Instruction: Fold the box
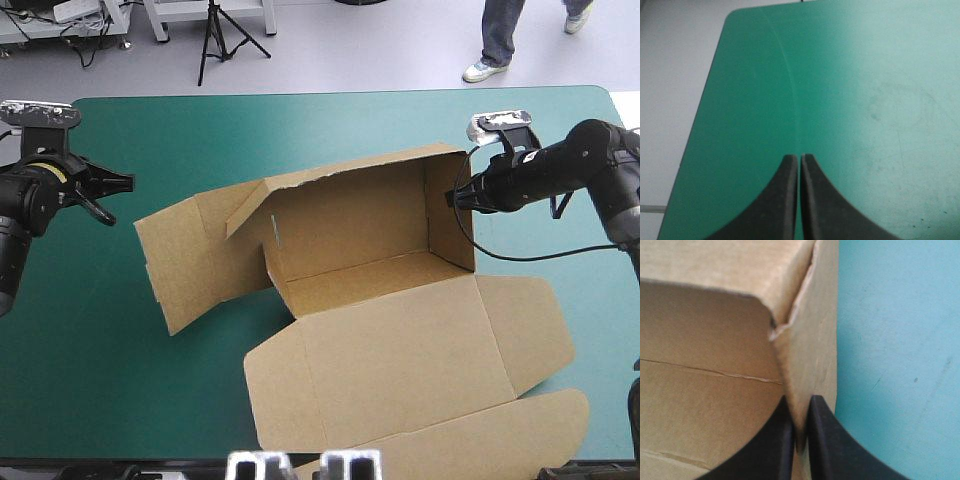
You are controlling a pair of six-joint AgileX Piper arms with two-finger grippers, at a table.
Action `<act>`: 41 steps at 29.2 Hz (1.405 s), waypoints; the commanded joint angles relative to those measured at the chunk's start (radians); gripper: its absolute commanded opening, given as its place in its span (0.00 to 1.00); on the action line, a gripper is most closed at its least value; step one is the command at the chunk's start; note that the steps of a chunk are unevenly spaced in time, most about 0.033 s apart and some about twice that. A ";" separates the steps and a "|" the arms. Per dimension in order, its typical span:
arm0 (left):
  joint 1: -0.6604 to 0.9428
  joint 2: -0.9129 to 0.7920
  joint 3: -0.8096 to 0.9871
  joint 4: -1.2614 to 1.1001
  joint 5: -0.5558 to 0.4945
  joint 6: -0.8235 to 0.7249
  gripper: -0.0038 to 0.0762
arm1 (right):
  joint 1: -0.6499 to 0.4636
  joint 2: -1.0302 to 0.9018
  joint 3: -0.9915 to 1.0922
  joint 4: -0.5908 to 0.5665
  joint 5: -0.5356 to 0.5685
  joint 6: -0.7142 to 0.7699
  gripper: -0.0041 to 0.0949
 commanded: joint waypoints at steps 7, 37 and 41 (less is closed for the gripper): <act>0.039 0.050 -0.028 -0.105 -0.017 0.116 0.05 | 0.002 0.156 -0.039 0.018 -0.072 0.016 0.04; 0.182 0.169 -0.029 -0.277 0.115 0.183 0.05 | 0.002 0.144 -0.299 0.104 -0.057 -0.141 0.46; 0.283 0.202 -0.029 -0.477 0.199 0.228 0.05 | 0.002 0.071 -0.387 0.067 0.061 -0.114 0.46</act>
